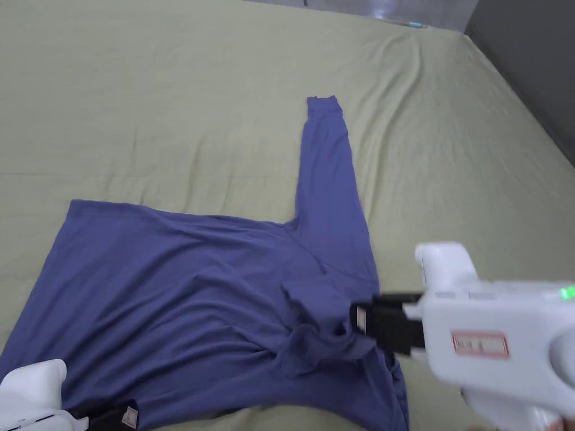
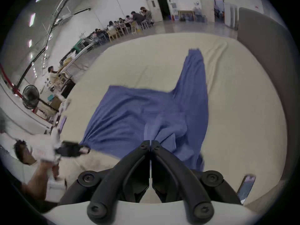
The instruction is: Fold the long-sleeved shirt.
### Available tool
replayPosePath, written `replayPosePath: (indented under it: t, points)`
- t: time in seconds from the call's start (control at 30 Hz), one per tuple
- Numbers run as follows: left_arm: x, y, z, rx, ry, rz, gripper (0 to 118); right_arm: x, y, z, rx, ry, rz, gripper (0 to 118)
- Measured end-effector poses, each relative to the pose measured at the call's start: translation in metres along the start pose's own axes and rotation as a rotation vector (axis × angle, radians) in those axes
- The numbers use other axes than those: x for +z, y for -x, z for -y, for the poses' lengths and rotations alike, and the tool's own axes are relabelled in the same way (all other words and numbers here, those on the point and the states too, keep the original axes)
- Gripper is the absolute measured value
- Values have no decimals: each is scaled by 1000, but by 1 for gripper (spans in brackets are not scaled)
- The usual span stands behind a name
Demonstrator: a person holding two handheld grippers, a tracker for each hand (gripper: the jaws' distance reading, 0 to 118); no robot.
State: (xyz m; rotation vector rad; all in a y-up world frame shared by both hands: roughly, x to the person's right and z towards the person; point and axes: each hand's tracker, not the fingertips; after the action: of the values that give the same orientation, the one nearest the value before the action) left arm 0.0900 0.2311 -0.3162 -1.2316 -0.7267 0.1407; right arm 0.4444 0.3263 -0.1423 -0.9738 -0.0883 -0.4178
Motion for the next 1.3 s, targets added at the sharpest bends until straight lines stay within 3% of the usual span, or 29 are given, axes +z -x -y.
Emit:
replayPosePath:
  t: [0.23,0.53,0.57,0.63,0.67,0.77,0.83,0.87,0.9,0.93,0.97,1.03,1.17,1.3]
  points:
    - [7,2,10,5,-3,-11,0,-27,14,105,-157,197,-85,4]
    - [14,5,21,23,12,-15,0,-120,-1,129,-179,365,8,4]
    - [14,5,22,25,13,-15,0,-124,-4,126,-187,371,1,27]
    - [16,7,21,28,11,-17,0,-113,-4,115,-219,344,-66,93]
    - [16,7,20,28,10,-19,0,-104,1,108,-224,306,-120,118]
    - [19,8,16,29,-2,-21,0,-62,17,87,-62,145,-61,118]
    - [20,6,13,26,-11,-27,0,-40,16,77,-25,64,-40,118]
    - [20,5,11,22,-13,-29,0,-32,16,72,-10,15,-32,109]
    - [20,4,10,19,-16,-32,0,-33,24,69,12,-16,4,85]
    - [20,2,9,16,-17,-33,0,-33,26,67,32,-41,62,36]
    - [19,0,9,11,-18,-35,0,-35,25,67,31,-47,105,2]
    - [16,-3,8,1,-16,-38,0,-46,28,66,33,-17,79,2]
    - [10,-6,3,-27,-25,-102,0,-61,20,69,-75,7,29,2]
    - [1,-6,-28,-63,-49,-149,0,-73,15,68,-85,31,26,2]
